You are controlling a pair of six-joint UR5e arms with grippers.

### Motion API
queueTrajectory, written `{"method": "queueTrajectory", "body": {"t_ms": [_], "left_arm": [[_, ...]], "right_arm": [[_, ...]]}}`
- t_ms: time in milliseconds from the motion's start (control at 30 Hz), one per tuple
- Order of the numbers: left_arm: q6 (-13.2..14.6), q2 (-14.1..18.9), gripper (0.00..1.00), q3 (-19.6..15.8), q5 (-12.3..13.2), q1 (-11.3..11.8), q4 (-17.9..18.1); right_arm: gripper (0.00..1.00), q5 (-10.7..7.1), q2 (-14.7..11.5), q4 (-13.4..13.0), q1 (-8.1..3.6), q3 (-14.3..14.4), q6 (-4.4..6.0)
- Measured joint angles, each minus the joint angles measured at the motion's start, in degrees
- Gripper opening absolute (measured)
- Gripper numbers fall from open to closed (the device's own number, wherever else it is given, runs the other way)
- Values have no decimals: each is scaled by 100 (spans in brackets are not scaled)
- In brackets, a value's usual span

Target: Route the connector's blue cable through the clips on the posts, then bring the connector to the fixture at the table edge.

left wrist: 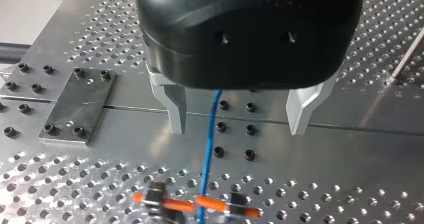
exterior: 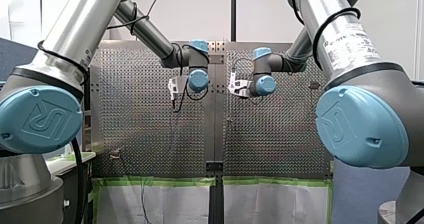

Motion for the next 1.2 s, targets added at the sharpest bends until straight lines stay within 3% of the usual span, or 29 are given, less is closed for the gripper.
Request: {"method": "queueTrajectory", "body": {"t_ms": [633,1200], "left_arm": [[285,-234,100,393,-131,45,-111],[466,-340,100,467,-192,79,-44]], "right_arm": [[0,0,-2,38,1,0,-8],[0,0,2,62,10,0,-17]]}}
